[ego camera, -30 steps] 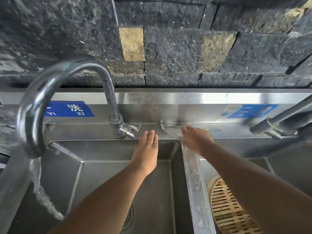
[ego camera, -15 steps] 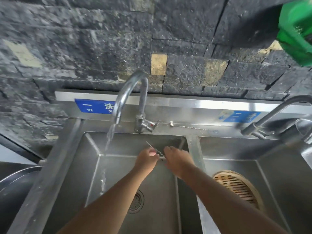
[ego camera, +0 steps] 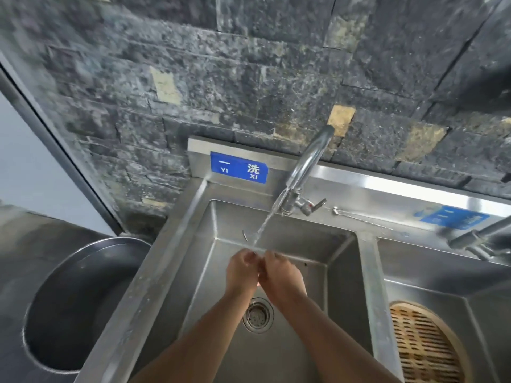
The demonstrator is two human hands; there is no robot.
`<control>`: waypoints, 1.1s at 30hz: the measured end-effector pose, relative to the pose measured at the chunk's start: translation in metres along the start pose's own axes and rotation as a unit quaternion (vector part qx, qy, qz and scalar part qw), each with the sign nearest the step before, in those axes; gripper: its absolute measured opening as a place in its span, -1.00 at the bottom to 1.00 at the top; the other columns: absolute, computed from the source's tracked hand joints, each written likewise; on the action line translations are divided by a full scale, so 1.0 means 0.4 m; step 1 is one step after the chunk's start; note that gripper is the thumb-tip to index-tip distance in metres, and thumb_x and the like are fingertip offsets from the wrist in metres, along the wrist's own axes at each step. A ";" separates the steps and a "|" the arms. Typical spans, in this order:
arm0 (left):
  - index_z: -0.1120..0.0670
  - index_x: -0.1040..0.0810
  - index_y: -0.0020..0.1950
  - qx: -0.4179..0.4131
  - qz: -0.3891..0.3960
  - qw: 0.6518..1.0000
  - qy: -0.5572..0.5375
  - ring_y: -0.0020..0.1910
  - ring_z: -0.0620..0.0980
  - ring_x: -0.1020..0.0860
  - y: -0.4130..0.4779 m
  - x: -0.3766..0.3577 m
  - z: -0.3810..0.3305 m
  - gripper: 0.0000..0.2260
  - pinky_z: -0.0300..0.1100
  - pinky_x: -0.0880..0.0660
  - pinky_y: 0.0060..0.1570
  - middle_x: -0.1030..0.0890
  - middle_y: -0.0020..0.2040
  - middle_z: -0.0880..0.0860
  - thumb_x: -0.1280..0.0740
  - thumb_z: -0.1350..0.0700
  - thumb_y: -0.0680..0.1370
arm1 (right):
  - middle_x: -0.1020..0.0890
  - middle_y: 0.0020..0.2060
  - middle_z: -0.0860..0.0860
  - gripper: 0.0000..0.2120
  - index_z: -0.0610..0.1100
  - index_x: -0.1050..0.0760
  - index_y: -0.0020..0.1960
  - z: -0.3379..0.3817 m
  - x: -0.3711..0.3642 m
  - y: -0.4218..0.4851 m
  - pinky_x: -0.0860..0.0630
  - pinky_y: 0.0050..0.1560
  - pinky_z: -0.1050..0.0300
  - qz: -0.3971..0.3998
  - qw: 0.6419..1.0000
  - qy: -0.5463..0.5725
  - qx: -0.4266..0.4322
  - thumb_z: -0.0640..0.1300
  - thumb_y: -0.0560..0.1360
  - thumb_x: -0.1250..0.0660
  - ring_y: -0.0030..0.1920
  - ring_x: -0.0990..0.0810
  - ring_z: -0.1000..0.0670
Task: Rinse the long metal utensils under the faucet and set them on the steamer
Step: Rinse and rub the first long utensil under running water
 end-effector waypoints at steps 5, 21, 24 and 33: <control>0.14 -0.58 -0.25 -0.031 0.023 0.999 0.032 -0.24 0.22 -0.65 0.025 0.045 0.006 -0.85 0.13 -0.63 -0.15 -0.65 -0.28 0.21 -0.31 0.24 0.52 | -0.64 -0.05 -0.03 -0.87 -0.12 -0.46 0.04 0.032 0.006 -0.011 -0.57 -0.07 -0.01 -0.009 0.997 0.073 0.013 -0.09 0.54 -0.30 -0.07 -0.64 -0.11; 0.00 -0.65 -0.29 -0.013 0.099 0.994 -0.033 -0.60 -0.02 -0.34 -0.001 0.126 0.069 -0.76 -0.23 -0.25 -0.60 -0.50 -0.47 0.03 -0.35 0.18 0.56 | -0.68 -0.03 -0.17 -0.59 -0.03 -0.43 0.33 0.075 -0.048 0.044 -0.61 0.07 -0.15 0.018 0.898 0.422 -0.123 -0.26 0.52 -0.36 -0.01 -0.67 -0.20; 0.01 -0.66 -0.25 -0.001 0.115 0.992 -0.046 -0.60 -0.01 -0.39 -0.003 0.114 0.082 -0.78 -0.26 -0.22 -0.61 -0.58 -0.40 0.06 -0.34 0.18 0.56 | -0.71 -0.07 -0.16 -0.65 -0.08 -0.46 0.22 0.068 -0.059 0.037 -0.63 -0.05 -0.05 0.011 0.873 0.470 -0.133 -0.36 0.49 -0.34 -0.15 -0.69 -0.13; -0.04 -0.69 -0.23 -0.005 0.113 0.989 -0.100 -0.60 -0.06 -0.34 -0.021 0.073 0.066 -0.81 -0.29 -0.23 -0.63 -0.63 -0.35 0.14 -0.36 0.14 0.55 | -0.73 -0.25 -0.09 -0.80 -0.02 -0.57 0.01 0.036 -0.038 0.051 -0.63 -0.23 -0.02 -0.015 0.868 0.476 -0.138 -0.29 0.55 -0.29 -0.29 -0.69 -0.08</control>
Point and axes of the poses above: each hand's wrist, its own y-axis towards the middle knuckle, its own x-axis out of the back of the hand, z = x × y, the point moved 6 cm from there along y, towards the middle knuckle
